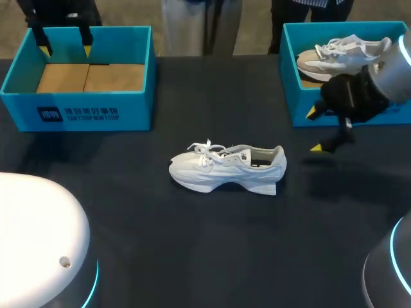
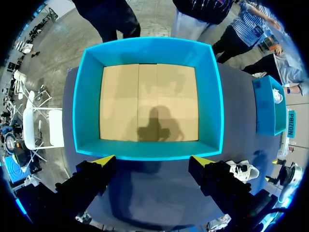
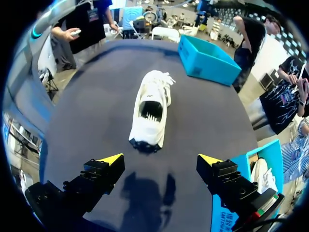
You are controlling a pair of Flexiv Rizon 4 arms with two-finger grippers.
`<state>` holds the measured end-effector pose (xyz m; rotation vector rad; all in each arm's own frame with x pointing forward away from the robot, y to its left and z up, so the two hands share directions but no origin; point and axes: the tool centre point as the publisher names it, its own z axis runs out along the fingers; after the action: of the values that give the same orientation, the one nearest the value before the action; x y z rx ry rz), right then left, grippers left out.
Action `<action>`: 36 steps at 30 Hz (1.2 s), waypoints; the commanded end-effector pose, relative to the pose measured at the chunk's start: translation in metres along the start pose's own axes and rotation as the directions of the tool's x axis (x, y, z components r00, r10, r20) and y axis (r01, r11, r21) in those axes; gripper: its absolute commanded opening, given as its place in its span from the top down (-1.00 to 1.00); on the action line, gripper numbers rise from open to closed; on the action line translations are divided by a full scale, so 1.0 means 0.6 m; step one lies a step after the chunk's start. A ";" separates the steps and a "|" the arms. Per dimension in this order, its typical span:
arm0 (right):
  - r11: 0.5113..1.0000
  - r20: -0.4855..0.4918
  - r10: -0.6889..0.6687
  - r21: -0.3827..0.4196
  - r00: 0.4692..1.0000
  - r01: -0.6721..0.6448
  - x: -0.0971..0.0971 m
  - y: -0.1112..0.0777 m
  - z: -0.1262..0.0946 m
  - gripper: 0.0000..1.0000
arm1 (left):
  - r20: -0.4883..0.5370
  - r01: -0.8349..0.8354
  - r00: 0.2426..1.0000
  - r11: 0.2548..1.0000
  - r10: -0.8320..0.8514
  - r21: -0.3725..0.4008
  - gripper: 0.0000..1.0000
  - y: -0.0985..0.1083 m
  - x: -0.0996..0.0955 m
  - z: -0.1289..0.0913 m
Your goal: Take the shoe out of the shoebox, open the shoe tongue, remove and reinsert the insole, then place the shoe into the shoebox
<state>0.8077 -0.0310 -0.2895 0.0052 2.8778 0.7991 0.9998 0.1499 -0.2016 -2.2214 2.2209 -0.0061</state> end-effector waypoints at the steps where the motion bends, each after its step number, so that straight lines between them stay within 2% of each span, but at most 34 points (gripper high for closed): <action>1: 0.987 -0.008 -0.035 -0.160 0.999 0.033 0.006 -0.033 0.004 -1.00 | 0.001 0.000 1.000 1.000 0.000 -0.001 -1.00 0.000 0.000 -0.001; 9: 0.981 -0.029 -0.071 -0.181 0.997 0.065 0.003 -0.060 0.024 -1.00 | 0.001 0.000 1.000 1.000 0.000 -0.001 -1.00 0.000 0.000 -0.001; 21: 0.963 0.006 -0.078 -0.257 0.997 0.077 0.013 -0.066 0.039 -1.00 | 0.001 0.000 1.000 1.000 0.000 -0.001 -1.00 0.000 0.000 -0.001; 23: 0.971 0.001 -0.079 -0.228 0.997 0.077 0.015 -0.064 0.038 -1.00 | 0.001 0.000 1.000 1.000 0.000 -0.001 -1.00 0.000 0.000 -0.001; 36: 0.971 0.001 -0.079 -0.228 0.997 0.077 0.015 -0.064 0.038 -1.00 | 0.001 0.000 1.000 1.000 0.000 -0.001 -1.00 0.000 0.000 -0.001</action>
<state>0.8035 -0.0525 -0.3296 -0.1373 2.7543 1.1145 0.9998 0.1499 -0.2016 -2.2214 2.2209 -0.0061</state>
